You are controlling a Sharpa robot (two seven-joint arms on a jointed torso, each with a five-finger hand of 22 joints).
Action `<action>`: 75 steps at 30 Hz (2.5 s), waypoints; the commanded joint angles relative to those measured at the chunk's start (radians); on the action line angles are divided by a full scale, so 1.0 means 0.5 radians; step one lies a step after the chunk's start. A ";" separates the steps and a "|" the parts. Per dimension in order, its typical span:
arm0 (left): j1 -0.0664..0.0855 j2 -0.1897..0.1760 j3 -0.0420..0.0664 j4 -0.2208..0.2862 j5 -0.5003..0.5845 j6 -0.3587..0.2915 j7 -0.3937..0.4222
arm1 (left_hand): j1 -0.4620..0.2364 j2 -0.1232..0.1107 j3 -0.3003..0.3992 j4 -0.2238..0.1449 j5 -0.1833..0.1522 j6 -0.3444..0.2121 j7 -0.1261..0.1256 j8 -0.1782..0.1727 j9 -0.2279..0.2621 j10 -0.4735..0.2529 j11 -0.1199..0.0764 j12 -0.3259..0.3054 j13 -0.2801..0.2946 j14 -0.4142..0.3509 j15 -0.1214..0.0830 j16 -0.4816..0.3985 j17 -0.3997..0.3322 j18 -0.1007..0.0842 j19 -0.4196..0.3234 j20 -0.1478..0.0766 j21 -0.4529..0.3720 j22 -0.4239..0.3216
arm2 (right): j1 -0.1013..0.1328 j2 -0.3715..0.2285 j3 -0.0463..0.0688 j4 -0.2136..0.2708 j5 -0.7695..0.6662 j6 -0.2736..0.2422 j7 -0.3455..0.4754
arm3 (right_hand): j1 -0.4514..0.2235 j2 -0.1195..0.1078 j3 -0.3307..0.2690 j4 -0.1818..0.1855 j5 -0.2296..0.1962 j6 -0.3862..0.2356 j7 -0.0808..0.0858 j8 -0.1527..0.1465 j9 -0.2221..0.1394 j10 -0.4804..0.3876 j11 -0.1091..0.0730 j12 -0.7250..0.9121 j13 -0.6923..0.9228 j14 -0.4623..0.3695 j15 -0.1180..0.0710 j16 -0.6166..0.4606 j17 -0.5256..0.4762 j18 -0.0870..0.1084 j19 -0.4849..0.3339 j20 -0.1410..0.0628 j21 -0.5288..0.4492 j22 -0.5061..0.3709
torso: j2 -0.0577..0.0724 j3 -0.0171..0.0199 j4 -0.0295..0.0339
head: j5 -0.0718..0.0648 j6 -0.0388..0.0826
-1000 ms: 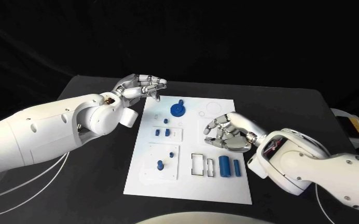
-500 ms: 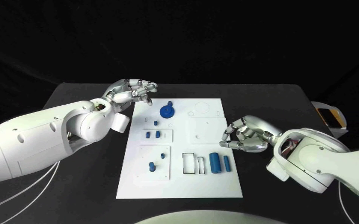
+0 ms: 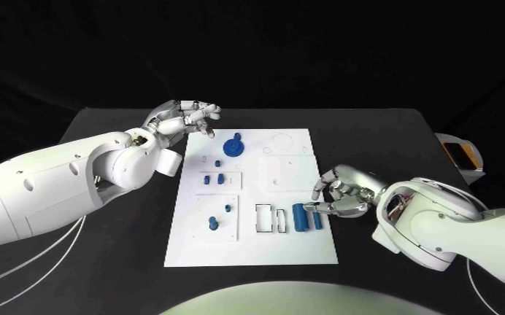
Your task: Assemble the parts on the task board
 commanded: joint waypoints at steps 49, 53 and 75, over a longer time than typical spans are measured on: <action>-0.002 -0.026 0.001 0.039 -0.014 0.043 0.003 | 0.029 0.061 -0.061 0.014 -0.006 -0.015 -0.003 0.012 0.004 -0.014 -0.016 0.016 0.003 -0.012 -0.001 0.013 0.003 0.026 0.027 -0.004 -0.021 -0.013 | -0.167 0.277 -0.003 -0.163 -0.422 0.074 -0.344 | 0.321 0.296 -0.364 -0.028 0.030 0.009 -0.033 0.133 0.142 0.043 -0.043 0.007 0.066 0.164 -0.027 0.012 0.287 -0.040 0.049 -0.023 -0.016 0.369 | -0.015 -0.0065 0.013 | 0.007 -0.018; -0.002 -0.029 0.001 0.040 -0.014 0.044 0.000 | 0.037 0.071 -0.065 0.013 -0.006 -0.016 -0.002 0.012 0.004 -0.019 -0.015 0.015 0.002 -0.012 -0.001 0.014 0.003 0.026 0.028 -0.004 -0.023 -0.014 | -0.169 0.273 -0.003 -0.154 -0.360 -0.006 -0.332 | 0.386 0.322 -0.316 -0.027 0.087 0.033 -0.045 0.135 0.145 0.060 -0.055 0.023 0.088 0.166 -0.037 0.014 0.295 -0.041 0.054 -0.032 -0.009 0.374 | -0.016 -0.0065 0.013 | 0.012 -0.015; -0.002 -0.040 0.001 0.049 -0.026 -0.009 0.045 | 0.128 0.100 -0.082 0.003 -0.001 -0.011 -0.004 0.020 0.004 -0.011 -0.018 0.033 0.003 -0.002 -0.005 0.020 0.004 0.027 0.050 -0.007 -0.032 -0.021 | -0.033 0.298 0.002 -0.045 0.121 -0.147 -0.255 | 0.243 0.240 -0.143 -0.004 0.549 0.086 -0.069 0.124 0.163 0.098 -0.077 0.047 0.136 0.170 -0.058 0.019 0.316 -0.047 0.069 -0.053 0.008 0.391 | -0.019 -0.0082 0.018 | 0.020 0.009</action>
